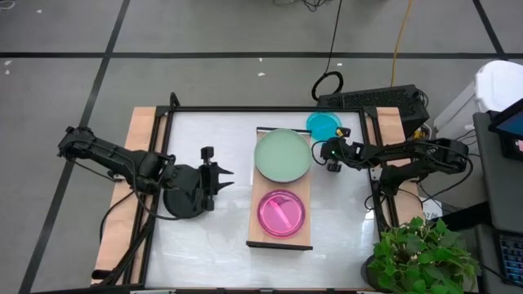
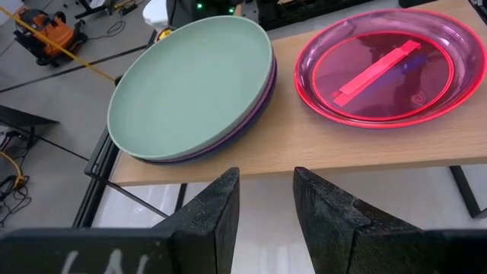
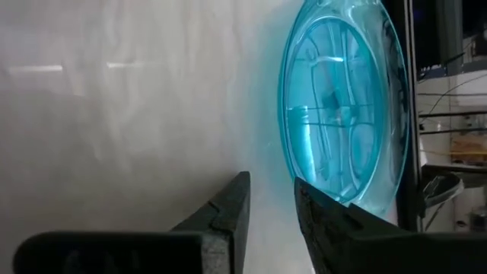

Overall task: Place and stack plates onto a shelf
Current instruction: Stack the blue transparent plate on top of the pink transparent plate on the shelf

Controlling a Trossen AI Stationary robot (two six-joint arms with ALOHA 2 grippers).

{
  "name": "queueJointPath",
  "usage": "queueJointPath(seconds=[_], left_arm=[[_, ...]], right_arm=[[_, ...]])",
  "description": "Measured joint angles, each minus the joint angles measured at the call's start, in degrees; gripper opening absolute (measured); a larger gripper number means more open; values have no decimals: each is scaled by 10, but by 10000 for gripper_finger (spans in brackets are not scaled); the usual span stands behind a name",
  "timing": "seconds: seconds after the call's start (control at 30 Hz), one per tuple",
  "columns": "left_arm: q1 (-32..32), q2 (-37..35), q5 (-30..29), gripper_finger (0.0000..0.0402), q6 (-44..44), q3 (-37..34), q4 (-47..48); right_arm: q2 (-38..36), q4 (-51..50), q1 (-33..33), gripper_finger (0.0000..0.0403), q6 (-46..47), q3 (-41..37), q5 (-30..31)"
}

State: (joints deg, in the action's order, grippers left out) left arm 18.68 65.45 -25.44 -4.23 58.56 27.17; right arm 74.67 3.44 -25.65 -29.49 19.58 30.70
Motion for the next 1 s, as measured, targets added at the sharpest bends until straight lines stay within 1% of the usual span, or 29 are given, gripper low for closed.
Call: queueJointPath(seconds=[0.2, 0.43, 0.67, 0.8, 1.0], left_arm=[[0, 0, 0, 131, 0, 0, 0], [0, 0, 0, 131, -2, 0, 0], [0, 0, 0, 131, -3, 0, 0], [0, 0, 0, 131, -3, 0, 0], [0, 0, 0, 131, -6, 0, -3]], right_arm=[[-4, 15, -4, 97, -57, -1, 7], [-3, 31, -21, 116, -88, -1, 5], [-3, 33, -45, 115, -90, -1, -23], [-3, 36, -56, 113, -98, -1, -27], [-1, 46, -74, 112, -105, -1, -57]])
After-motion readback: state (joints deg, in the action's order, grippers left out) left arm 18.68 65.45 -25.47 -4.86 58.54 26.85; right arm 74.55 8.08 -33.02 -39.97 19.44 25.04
